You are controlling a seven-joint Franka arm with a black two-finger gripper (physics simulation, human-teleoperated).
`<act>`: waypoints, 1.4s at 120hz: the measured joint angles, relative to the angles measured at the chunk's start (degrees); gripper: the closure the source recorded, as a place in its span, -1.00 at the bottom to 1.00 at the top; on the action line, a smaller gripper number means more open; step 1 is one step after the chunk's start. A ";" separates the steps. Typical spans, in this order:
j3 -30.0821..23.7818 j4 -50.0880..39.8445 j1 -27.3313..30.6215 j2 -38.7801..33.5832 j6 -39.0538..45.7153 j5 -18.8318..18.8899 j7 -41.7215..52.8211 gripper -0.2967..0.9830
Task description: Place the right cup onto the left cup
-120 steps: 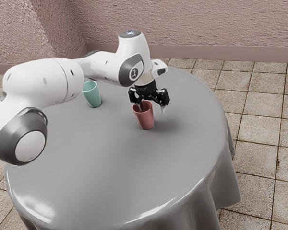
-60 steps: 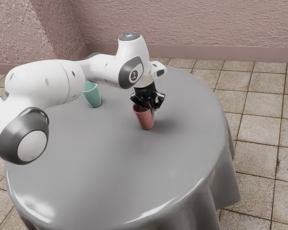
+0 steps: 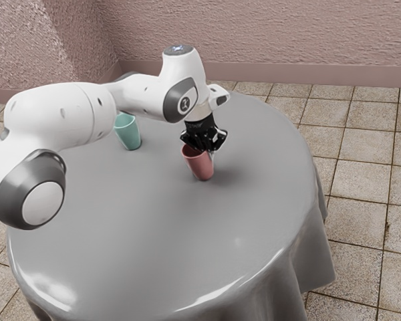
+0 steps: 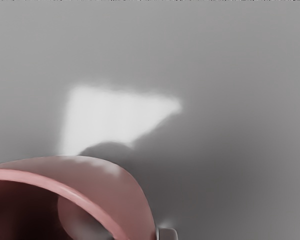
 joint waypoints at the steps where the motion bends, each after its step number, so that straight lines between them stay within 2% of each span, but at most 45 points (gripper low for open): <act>1: 0.00 0.00 -0.01 -0.08 -0.02 0.03 -0.02 0.68; 19: 0.36 0.37 -0.27 -1.93 -1.35 1.14 -0.42 0.69; 31: 1.47 0.59 0.24 -5.16 -3.45 3.75 -0.70 0.69; 44: 2.02 1.22 4.14 -8.42 -6.10 6.87 -0.90 0.69; 62: 2.01 4.13 9.51 -9.00 -8.90 9.29 -0.97 0.69; 73: 1.89 6.92 12.04 -7.89 -9.84 10.04 -0.93 0.69; 90: 1.69 14.90 15.50 -2.05 -11.39 10.20 -0.67 0.69; 109: 1.32 17.90 18.88 0.96 -12.55 9.88 -0.32 0.69; 168: -0.39 28.59 23.69 9.29 -15.59 8.48 0.68 0.69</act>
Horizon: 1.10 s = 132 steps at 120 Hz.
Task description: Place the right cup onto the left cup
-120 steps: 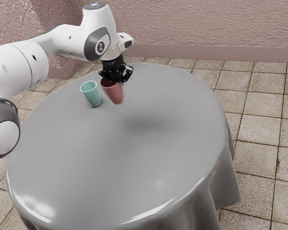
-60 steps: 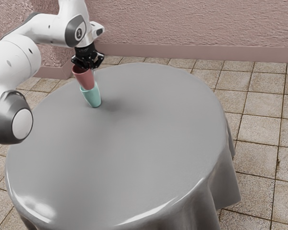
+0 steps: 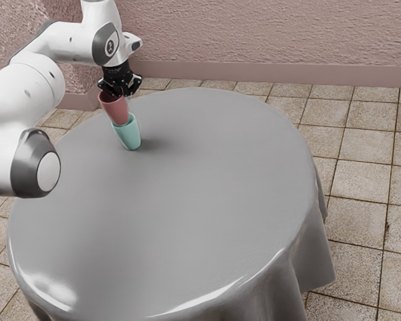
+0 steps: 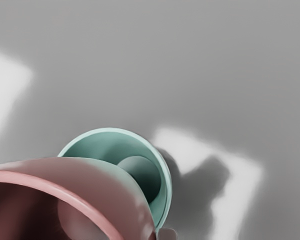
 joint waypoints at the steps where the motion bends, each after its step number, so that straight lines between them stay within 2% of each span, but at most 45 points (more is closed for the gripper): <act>1: -0.02 0.02 0.02 0.02 -0.02 -0.01 0.01 0.69; 40: -0.15 2.05 0.32 1.27 -0.46 -0.18 0.39 0.69; 132: 0.46 2.28 0.88 2.94 -0.20 -3.46 0.78 0.69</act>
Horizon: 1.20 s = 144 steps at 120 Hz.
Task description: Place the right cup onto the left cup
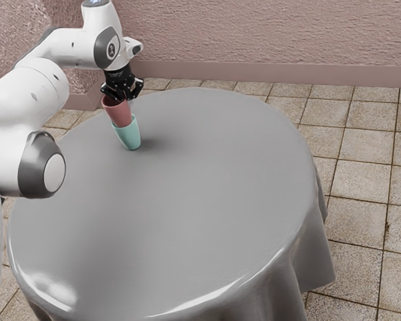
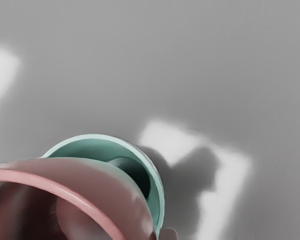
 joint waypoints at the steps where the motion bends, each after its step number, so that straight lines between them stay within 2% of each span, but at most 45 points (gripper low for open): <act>1: 0.00 -0.01 0.02 0.00 0.01 -0.02 0.00 0.69; 28: -0.04 -0.11 0.13 0.01 0.28 -0.28 0.05 0.69; 49: -0.08 -0.10 0.10 0.01 0.38 -0.71 0.16 0.11; 62: -0.06 -0.10 0.12 0.01 0.40 -1.10 0.20 -0.14; 81: 0.13 0.05 0.06 -0.19 0.18 -1.22 0.24 -0.33; 106: -0.05 0.17 0.02 -2.24 -1.15 -1.04 0.30 -0.44; 127: -0.87 -2.60 -2.48 -12.06 -5.22 -1.14 2.84 -0.48; 144: -2.29 -15.75 -7.80 -25.43 -8.76 -0.53 8.28 -0.49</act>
